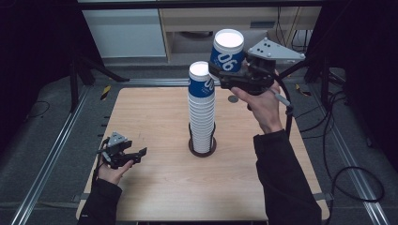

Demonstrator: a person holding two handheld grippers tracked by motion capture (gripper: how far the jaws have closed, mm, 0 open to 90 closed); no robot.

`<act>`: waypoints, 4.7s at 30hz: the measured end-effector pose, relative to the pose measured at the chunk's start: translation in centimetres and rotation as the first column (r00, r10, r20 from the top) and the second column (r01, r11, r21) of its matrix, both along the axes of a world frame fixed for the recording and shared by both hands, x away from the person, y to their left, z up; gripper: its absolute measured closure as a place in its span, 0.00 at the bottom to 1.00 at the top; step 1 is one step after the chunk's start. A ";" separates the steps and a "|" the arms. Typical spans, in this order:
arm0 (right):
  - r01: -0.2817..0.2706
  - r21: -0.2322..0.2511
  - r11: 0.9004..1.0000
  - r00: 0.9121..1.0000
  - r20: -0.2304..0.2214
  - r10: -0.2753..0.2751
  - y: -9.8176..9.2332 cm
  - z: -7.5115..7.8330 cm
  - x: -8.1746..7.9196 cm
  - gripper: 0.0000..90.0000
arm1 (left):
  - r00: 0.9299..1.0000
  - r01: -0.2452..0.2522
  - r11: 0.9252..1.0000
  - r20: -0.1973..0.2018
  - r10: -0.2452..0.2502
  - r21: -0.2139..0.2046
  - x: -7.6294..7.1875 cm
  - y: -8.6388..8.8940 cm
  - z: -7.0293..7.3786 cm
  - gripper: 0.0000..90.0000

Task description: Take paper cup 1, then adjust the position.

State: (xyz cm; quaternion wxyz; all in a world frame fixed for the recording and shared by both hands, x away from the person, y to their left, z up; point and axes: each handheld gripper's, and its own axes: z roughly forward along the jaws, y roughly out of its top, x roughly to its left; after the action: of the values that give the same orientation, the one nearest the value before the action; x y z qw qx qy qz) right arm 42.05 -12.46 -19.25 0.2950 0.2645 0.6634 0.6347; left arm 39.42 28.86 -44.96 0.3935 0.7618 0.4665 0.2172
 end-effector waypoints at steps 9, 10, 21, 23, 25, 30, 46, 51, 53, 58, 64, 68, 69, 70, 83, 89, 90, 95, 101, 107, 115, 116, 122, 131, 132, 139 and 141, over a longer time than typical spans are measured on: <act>0.039 -0.033 0.999 0.999 -0.015 -0.040 -3.0 -1.4 -1.0 0.23 | 1.000 0.004 1.000 0.000 -0.004 -0.001 0.0 0.0 0.0 0.29; 0.041 -0.038 0.998 0.999 -0.019 -0.042 -3.4 -1.6 -1.2 0.23 | 1.000 0.005 1.000 -0.001 -0.005 0.000 0.0 -0.1 0.0 0.29; 0.062 -0.079 0.995 0.995 -0.077 -0.068 -5.9 -5.0 -1.8 0.23 | 1.000 0.030 0.999 0.003 -0.030 0.015 -0.2 -0.6 0.3 0.29; 0.055 -0.096 0.994 0.994 -0.092 -0.064 -6.3 -5.9 -1.9 0.23 | 0.999 0.035 0.999 0.005 -0.035 0.016 -0.3 -0.7 0.4 0.29; 0.053 -0.108 0.993 0.993 -0.095 -0.063 -6.4 -6.2 -2.0 0.23 | 0.999 0.036 0.999 0.007 -0.036 0.015 -0.3 -0.7 0.4 0.29; 0.038 -0.146 0.989 0.991 -0.121 -0.056 -6.8 -8.2 -2.3 0.23 | 0.999 0.044 0.999 0.009 -0.044 0.014 -0.4 -0.7 0.5 0.29; -0.022 -0.221 0.975 0.981 -0.192 -0.021 -7.3 -13.2 -3.4 0.23 | 0.997 0.072 0.997 0.019 -0.072 0.013 -0.7 -1.1 0.9 0.29; -0.069 -0.242 0.968 0.976 -0.217 0.015 -6.6 -14.7 -3.7 0.23 | 0.996 0.084 0.996 0.020 -0.084 0.013 -0.8 -1.3 1.0 0.29; -0.082 -0.248 0.965 0.974 -0.227 0.025 -6.4 -15.3 -3.7 0.23 | 0.996 0.091 0.996 0.020 -0.091 0.014 -0.8 -1.4 1.1 0.29; -0.120 -0.271 0.955 0.965 -0.256 0.049 -5.8 -16.6 -3.8 0.23 | 0.994 0.107 0.994 0.017 -0.108 0.018 -0.8 -1.7 1.1 0.29; -0.204 -0.323 0.924 0.950 -0.293 0.107 -4.5 -18.1 -4.1 0.23 | 0.989 0.148 0.989 0.011 -0.148 0.012 -1.0 -2.3 1.2 0.29; -0.256 -0.350 0.901 0.939 -0.311 0.146 -3.8 -18.7 -4.1 0.23 | 0.984 0.177 0.984 0.007 -0.177 0.009 -1.1 -2.6 1.3 0.29; -0.256 -0.350 0.901 0.939 -0.311 0.146 -3.8 -18.7 -4.1 0.23 | 0.983 0.184 0.983 0.007 -0.184 0.008 -1.1 -2.7 1.3 0.29; -0.276 -0.362 0.891 0.934 -0.321 0.159 -3.4 -18.9 -4.1 0.23 | 0.980 0.200 0.980 0.007 -0.200 0.007 -1.3 -2.9 1.4 0.29; -0.368 -0.392 0.843 0.908 -0.348 0.235 -1.4 -19.8 -4.1 0.23 | 0.960 0.279 0.960 0.019 -0.279 -0.012 -2.0 -4.0 2.5 0.29; -0.421 -0.425 0.802 0.889 -0.370 0.270 -0.1 -20.5 -4.0 0.23 | 0.939 0.345 0.938 0.024 -0.344 -0.029 -2.5 -4.9 3.2 0.28; -0.429 -0.432 0.793 0.885 -0.375 0.275 0.1 -20.5 -4.0 0.23 | 0.936 0.353 0.935 0.025 -0.352 -0.034 -2.5 -5.0 3.3 0.28; -0.465 -0.442 0.767 0.868 -0.396 0.299 0.8 -20.8 -4.0 0.23 | 0.919 0.394 0.918 0.029 -0.393 -0.042 -2.8 -5.6 3.5 0.27; -0.495 -0.453 0.741 0.853 -0.415 0.316 1.4 -21.1 -3.9 0.23 | 0.895 0.447 0.893 0.021 -0.446 -0.048 -3.0 -6.3 3.8 0.27; -0.517 -0.469 0.716 0.841 -0.434 0.323 1.9 -21.5 -3.9 0.23 | 0.868 0.497 0.865 0.011 -0.497 -0.068 -3.1 -7.0 3.9 0.26; -0.546 -0.503 0.670 0.826 -0.456 0.331 3.2 -21.7 -3.9 0.23 | 0.830 0.556 0.828 0.007 -0.557 -0.072 -3.3 -8.0 4.0 0.25; -0.551 -0.506 0.663 0.824 -0.457 0.335 3.3 -21.7 -3.8 0.23 | 0.825 0.564 0.822 0.005 -0.566 -0.074 -3.3 -8.1 4.0 0.25; -0.569 -0.538 0.622 0.814 -0.474 0.334 4.4 -22.0 -3.8 0.23 | 0.804 0.593 0.802 -0.006 -0.595 -0.067 -3.5 -8.9 4.1 0.24; -0.581 -0.550 0.599 0.806 -0.489 0.334 5.2 -22.2 -3.8 0.23 | 0.780 0.623 0.780 -0.020 -0.625 -0.060 -3.6 -9.7 4.4 0.22; -0.582 -0.551 0.598 0.806 -0.489 0.333 5.3 -22.3 -3.8 0.23 | 0.779 0.625 0.779 -0.023 -0.627 -0.058 -3.6 -9.8 4.4 0.22; -0.594 -0.560 0.578 0.798 -0.500 0.336 6.0 -22.5 -4.0 0.23 | 0.758 0.649 0.758 -0.035 -0.652 -0.060 -3.4 -10.7 4.4 0.21; -0.600 -0.562 0.569 0.794 -0.504 0.340 6.3 -22.6 -4.0 0.23 | 0.754 0.654 0.754 -0.035 -0.656 -0.061 -3.3 -10.9 4.5 0.21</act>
State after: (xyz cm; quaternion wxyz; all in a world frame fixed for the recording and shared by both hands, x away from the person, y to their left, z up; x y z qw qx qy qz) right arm 38.04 -6.17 -41.85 0.0701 0.0486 0.9383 0.3352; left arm 36.15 17.96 -40.47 0.4490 0.8733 0.1858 0.0344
